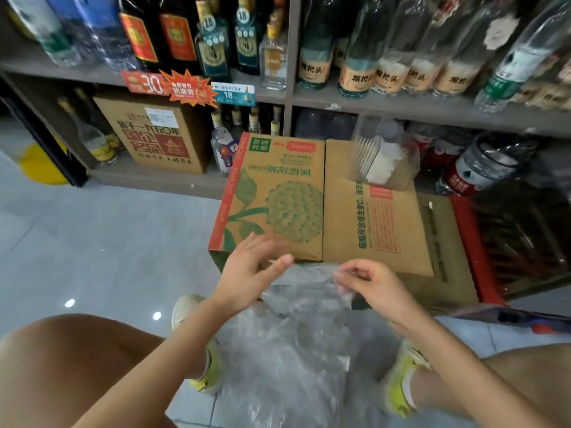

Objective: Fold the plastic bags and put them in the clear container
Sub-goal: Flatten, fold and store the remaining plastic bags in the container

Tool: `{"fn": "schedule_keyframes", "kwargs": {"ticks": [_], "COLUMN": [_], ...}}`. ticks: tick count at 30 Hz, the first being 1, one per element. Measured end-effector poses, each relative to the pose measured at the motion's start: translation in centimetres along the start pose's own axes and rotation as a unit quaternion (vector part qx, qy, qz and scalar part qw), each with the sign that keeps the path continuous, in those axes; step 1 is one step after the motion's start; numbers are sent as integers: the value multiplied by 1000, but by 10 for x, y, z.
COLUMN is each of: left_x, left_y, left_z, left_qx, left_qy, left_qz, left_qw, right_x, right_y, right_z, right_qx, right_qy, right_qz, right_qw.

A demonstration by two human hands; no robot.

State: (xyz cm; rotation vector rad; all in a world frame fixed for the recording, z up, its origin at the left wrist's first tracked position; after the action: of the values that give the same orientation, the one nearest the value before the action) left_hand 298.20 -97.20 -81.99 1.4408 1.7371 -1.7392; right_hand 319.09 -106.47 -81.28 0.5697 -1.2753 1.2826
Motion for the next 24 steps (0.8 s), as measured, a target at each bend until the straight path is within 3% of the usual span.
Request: {"fn": "schedule_keyframes", "kwargs": {"ticks": [3, 9, 13, 18, 21, 24], "left_x": [-20, -44, -50, -59, -63, -63], "left_y": [6, -6, -17, -28, -34, -47], "left_z": [6, -6, -20, -33, -38, -40], "left_qx": [35, -61, -121, -161, -173, -197], "left_qy": [-23, -105, -141, -143, -149, -161], "left_qz": [47, 145, 198, 227, 228, 229], "left_qw": [998, 982, 963, 950, 946, 940], "right_x": [27, 62, 73, 81, 81, 78], "right_y": [-15, -42, -57, -29, -13, -16], "right_z": [-2, -5, -6, 3, -4, -13], "right_qx": [-5, -15, -52, 10, -46, -54], "right_qy": [-1, -13, -64, -113, -147, -127], "right_qz": [-18, 18, 45, 87, 46, 3], "right_qw": [1000, 1000, 996, 990, 987, 990]}}
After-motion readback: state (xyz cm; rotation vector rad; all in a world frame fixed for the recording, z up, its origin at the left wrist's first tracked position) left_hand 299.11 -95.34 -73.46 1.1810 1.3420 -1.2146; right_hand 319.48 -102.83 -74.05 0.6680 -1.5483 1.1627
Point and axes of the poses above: each hand's wrist, its own z-axis away from the middle knuckle, its own y-axis out of the palm, x = y × z, the point moved 2 cm from there along -z, towards the middle knuckle, and after that the axes turned 11 degrees about -x, right-handed, at the moved point
